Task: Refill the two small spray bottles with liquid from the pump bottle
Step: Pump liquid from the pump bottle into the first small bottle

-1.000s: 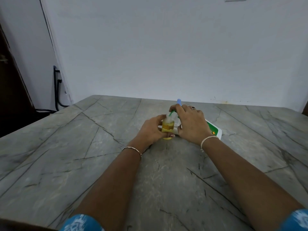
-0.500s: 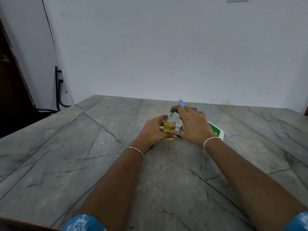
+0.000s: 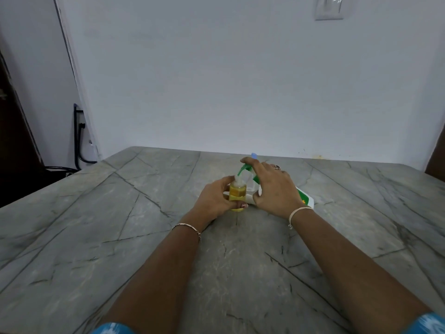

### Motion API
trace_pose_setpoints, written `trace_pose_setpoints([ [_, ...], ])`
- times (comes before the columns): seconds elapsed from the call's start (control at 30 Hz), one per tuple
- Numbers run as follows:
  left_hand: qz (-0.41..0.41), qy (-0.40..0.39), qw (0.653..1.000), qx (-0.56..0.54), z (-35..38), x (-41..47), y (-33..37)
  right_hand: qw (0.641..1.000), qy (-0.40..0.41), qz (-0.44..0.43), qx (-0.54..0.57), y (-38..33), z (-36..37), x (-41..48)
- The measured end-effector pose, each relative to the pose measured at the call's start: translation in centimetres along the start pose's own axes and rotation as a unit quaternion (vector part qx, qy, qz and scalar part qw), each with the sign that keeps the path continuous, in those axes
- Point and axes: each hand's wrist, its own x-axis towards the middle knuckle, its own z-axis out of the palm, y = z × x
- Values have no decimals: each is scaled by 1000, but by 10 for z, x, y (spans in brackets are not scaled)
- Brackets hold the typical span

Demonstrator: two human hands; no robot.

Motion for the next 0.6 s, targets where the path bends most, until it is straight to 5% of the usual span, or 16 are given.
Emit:
trace_pose_setpoints([
  [0.3,24,11,999,19,1,2,-8,968,106,118,193,25,-17,-6],
  [0.6,35,16,999,20,3,7,-16,875,249,195,366,52,-17,-10],
])
